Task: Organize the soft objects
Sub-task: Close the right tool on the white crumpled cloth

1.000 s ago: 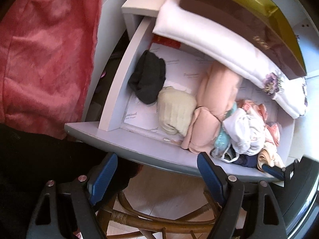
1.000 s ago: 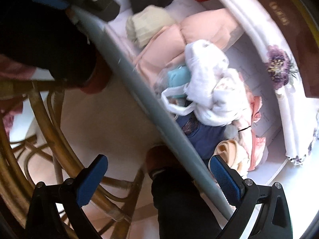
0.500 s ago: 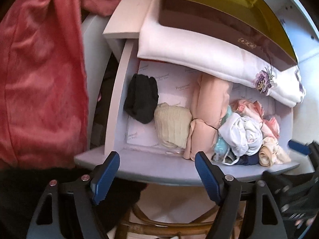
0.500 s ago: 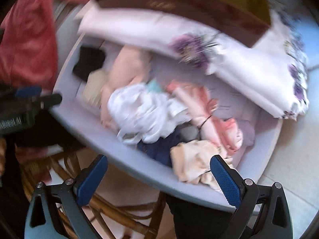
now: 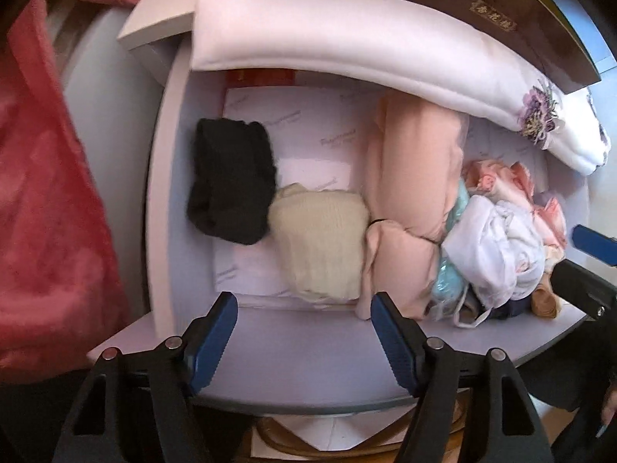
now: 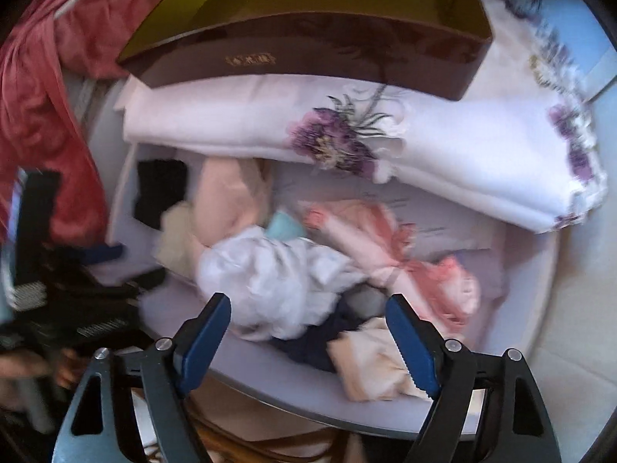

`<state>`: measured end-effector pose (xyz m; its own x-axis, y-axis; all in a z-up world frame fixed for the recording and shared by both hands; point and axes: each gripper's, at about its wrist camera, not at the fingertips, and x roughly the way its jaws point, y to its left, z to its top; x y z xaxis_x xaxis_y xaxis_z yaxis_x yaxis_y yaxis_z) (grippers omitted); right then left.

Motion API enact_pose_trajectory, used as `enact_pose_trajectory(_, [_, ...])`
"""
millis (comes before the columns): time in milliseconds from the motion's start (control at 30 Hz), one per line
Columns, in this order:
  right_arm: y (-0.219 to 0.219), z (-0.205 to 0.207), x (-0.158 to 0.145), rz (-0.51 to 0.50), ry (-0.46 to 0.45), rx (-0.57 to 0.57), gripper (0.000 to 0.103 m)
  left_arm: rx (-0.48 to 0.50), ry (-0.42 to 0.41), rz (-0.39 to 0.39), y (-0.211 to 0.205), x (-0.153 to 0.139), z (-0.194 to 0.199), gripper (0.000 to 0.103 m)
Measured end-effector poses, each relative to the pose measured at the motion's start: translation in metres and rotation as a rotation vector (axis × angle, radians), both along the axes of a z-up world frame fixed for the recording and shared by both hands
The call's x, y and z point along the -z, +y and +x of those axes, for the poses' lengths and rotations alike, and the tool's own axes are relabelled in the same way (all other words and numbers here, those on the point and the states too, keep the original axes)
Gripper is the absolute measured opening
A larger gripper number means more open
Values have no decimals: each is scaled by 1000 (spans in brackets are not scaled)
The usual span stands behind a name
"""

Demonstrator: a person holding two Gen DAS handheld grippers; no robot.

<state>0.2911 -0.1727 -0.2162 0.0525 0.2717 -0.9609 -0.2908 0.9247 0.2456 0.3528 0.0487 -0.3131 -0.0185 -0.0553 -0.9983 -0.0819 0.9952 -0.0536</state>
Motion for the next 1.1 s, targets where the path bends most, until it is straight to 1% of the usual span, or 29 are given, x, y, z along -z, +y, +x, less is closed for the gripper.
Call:
enact_pose_trajectory(33, [1,3,2,24,11,11,84,8,-3,-6,-2,1,-1,72])
enact_pose_trajectory(133, [8,10,9,55,44,27,90,28,0,-39,-7,7,-3,72])
enact_pose_trajectory(233, [14,18,18,63,66,40,93,33,15,-38,-8,11,-5,71])
enact_pose_trajectory(267, [17,20,23,67,87,41,94,32,20,-41,-8,13,-6,71])
enact_pose_trajectory(300, [19,18,28,65,99,43,94,32,23,-41,-9,15,-7,71])
enact_pose_trajectory(333, [22,19,23,63,106,43,95,35,27,-39,-10,18,-8,71])
enact_pose_trajectory(400, [27,21,29,48,120,39,95,45,34,-32,-10,22,-10,71])
enact_pose_trajectory(433, [28,15,35,44,122,40,95,49,37,-30,-10,25,-10,71])
enact_pose_trajectory(600, [35,12,54,11,153,32,95,54,45,-39,-17,34,-6,71])
enact_pose_trajectory(633, [36,12,58,6,157,31,94,54,46,-41,-18,35,-5,71])
enact_pose_trajectory(700, [37,10,63,3,158,37,84,54,44,-49,-19,38,-5,71])
enact_pose_trajectory(800, [40,8,67,7,153,45,77,59,48,-49,-23,41,-2,71])
enact_pose_trajectory(833, [40,7,67,2,153,43,76,60,51,-48,-19,36,-2,71])
enact_pose_trajectory(1000, [40,-2,67,-9,135,29,65,48,67,-38,-19,45,0,71])
enact_pose_trajectory(1100, [39,-9,63,-8,122,19,61,58,62,-29,-21,47,2,71])
